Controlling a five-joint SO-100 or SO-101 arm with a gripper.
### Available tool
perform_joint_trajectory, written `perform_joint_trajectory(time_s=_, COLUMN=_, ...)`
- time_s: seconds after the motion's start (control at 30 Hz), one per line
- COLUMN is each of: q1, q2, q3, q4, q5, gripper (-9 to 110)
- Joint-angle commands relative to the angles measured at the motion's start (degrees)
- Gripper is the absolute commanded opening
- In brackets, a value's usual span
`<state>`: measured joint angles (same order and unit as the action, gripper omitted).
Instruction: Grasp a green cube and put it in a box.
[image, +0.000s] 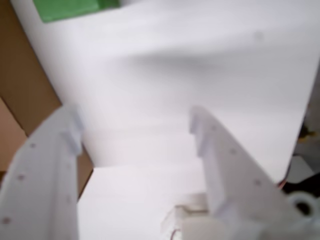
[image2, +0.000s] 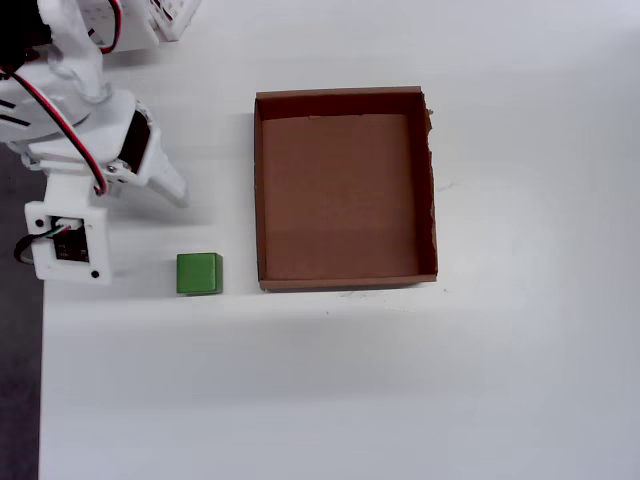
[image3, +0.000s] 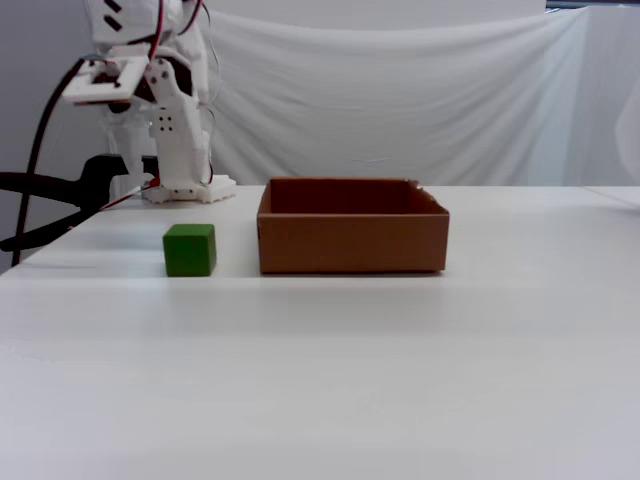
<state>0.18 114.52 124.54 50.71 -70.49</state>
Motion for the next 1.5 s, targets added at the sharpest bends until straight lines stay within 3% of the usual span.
perform_joint_trajectory(time_s=0.0, q1=-1.4, q2=-6.6, q3=-8.4, q4=1.0, q5=-0.9, gripper=27)
perform_joint_trajectory(time_s=0.3, q1=-4.4, q2=-13.8, q3=-12.1, q4=-4.5, q5=-0.9, gripper=27)
perform_joint_trajectory(time_s=1.47, q1=-7.2, q2=-32.4, q3=-22.9, q4=-7.9, q5=-1.1, gripper=26)
